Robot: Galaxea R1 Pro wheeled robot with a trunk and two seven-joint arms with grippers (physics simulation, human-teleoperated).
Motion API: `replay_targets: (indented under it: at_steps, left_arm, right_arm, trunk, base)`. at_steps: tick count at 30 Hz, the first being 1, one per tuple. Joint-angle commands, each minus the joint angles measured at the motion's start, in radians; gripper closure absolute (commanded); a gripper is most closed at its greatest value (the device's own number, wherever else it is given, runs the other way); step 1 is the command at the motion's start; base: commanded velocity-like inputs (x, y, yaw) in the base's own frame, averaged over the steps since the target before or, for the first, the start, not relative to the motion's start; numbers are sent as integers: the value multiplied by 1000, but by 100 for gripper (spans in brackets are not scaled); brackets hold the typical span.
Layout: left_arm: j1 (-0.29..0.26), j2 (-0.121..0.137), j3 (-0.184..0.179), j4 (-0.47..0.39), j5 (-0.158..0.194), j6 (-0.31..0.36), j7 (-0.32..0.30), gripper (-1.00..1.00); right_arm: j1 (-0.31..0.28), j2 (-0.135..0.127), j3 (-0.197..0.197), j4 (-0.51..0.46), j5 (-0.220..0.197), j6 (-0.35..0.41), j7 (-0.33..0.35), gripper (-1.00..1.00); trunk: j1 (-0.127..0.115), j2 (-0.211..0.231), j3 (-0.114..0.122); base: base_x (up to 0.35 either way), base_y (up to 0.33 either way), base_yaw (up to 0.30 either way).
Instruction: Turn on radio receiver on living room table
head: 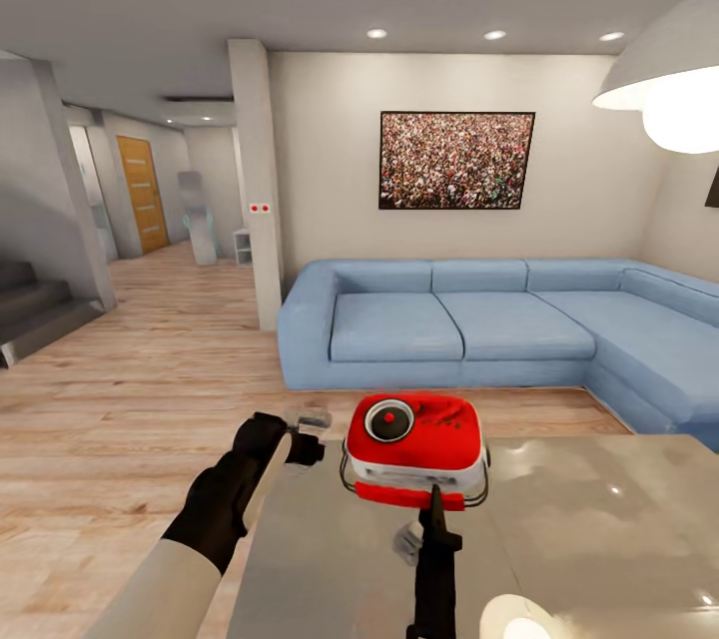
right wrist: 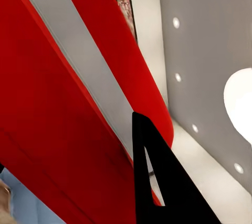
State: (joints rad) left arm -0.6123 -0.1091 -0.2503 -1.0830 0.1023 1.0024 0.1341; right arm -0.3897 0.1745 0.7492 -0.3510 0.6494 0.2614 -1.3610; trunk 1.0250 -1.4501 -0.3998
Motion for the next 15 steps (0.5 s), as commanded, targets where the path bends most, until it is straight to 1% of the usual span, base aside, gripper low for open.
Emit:
replay_targets:
  at_steps: [1, 5, 8, 15]
  left_arm:
    - [0, 0, -11, -21, -3, 0, -14, -100]
    - [0, 0, -25, -69, -3, 0, -70, -100]
    - [0, 0, -28, -100, -3, 1, -99, -100]
    - [0, 0, -30, -174, -3, 1, -119, -100]
  right_arm:
    - [2, 0, 1, -1, 3, -4, -4, 100]
    - [5, 0, 1, 2, 2, -10, -5, 100]
    - [6, 0, 1, 4, 2, -26, -6, 100]
    - [6, 0, 1, 8, 0, -48, -6, 100]
  trunk:
    - [0, 0, 0]
    - [0, 0, 0]
    - [0, 0, 0]
    - [0, 0, 0]
  base:
    - [0, 0, 0]
    - [0, 0, 0]
    - [0, 0, 0]
    - [0, 0, 0]
